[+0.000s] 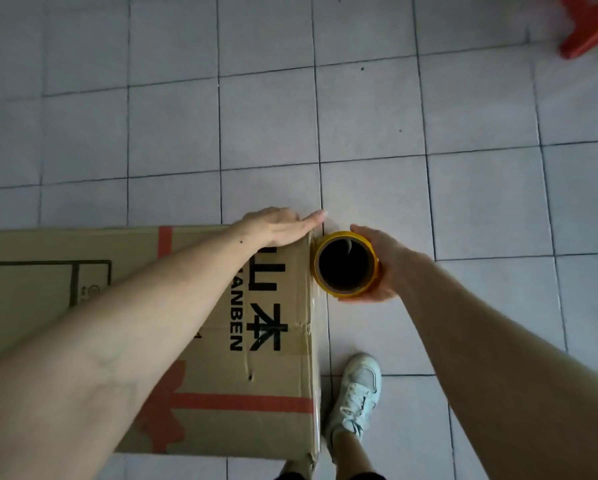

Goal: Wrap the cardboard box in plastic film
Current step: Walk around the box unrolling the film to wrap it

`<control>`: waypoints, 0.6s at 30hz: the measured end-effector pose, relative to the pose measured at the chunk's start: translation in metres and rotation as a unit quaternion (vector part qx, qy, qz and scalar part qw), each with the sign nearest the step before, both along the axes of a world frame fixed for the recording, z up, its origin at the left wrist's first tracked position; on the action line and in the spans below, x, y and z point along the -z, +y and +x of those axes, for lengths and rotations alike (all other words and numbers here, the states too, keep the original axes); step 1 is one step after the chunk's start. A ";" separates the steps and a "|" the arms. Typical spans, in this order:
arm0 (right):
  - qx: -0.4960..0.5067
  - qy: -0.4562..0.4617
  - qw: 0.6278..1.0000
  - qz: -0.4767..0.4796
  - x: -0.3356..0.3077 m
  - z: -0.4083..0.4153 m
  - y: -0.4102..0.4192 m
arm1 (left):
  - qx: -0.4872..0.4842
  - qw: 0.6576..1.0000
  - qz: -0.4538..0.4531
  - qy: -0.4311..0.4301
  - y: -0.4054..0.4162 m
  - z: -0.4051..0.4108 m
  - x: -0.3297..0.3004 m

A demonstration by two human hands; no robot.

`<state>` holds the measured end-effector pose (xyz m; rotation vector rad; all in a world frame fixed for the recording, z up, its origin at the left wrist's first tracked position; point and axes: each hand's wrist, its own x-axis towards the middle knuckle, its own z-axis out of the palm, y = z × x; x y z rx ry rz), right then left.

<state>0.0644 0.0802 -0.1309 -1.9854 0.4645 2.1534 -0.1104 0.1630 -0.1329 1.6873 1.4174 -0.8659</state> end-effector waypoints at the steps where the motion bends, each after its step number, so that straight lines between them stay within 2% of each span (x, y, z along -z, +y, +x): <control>1: 0.042 0.013 0.999 -0.004 0.004 -0.003 -0.013 | 0.004 1.000 0.010 0.004 -0.001 0.000 0.001; 6: 0.250 0.077 0.965 -0.033 0.018 -0.027 -0.081 | 0.016 0.999 0.039 -0.004 0.002 -0.001 0.009; 8: 0.276 0.078 0.958 -0.026 0.013 -0.028 -0.089 | 0.019 0.999 0.034 -0.006 0.003 -0.001 0.012; 9: 0.248 0.059 0.967 -0.010 0.010 -0.025 -0.087 | 0.021 0.999 0.037 -0.008 0.003 0.000 0.011; 11: 0.127 -0.054 0.989 0.052 0.000 -0.018 -0.072 | 0.016 0.999 0.050 -0.013 0.003 0.003 0.010; 13: 0.030 -0.158 0.979 0.128 -0.010 -0.014 -0.054 | 0.009 0.998 0.059 -0.023 0.002 0.008 0.007; 16: -0.146 -0.198 0.948 0.201 -0.026 -0.018 -0.024 | -0.013 0.998 0.045 -0.036 -0.002 0.013 0.003; 18: -0.214 -0.193 0.936 0.201 -0.026 -0.025 -0.003 | -0.008 0.998 0.061 -0.027 -0.004 0.014 0.004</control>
